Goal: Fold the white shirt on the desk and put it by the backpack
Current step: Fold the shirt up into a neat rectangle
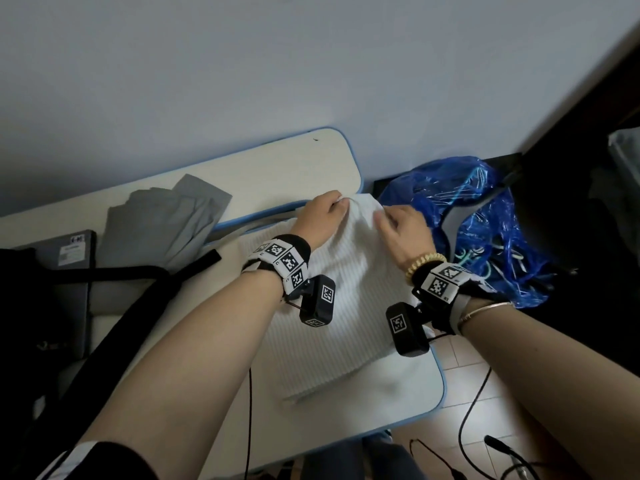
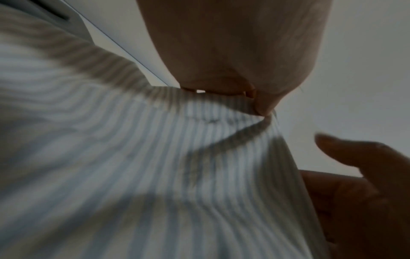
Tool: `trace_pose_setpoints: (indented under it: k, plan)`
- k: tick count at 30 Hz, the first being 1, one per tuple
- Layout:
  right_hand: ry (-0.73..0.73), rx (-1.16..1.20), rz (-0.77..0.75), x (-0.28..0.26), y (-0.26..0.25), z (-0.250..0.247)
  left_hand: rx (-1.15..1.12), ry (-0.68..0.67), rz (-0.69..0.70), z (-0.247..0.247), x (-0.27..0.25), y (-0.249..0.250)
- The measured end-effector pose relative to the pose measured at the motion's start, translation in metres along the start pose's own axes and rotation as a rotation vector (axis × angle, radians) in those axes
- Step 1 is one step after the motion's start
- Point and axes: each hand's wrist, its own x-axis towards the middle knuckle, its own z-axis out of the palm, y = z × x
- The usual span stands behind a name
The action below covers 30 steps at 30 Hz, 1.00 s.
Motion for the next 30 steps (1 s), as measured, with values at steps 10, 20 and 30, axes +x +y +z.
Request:
trace_pose_setpoints:
  k: [10,20,30]
  plan:
    - [-0.349,0.414,0.214,0.001,-0.028,0.023,-0.095,0.158,0.04,-0.01,-0.013,0.003]
    - [-0.228,-0.162,0.329,-0.02,0.021,-0.003,0.427,0.041,0.06,0.026,-0.062,-0.017]
    - [-0.481,-0.192,0.316,-0.077,0.026,-0.018,0.493,0.02,-0.037,0.065,-0.121,-0.005]
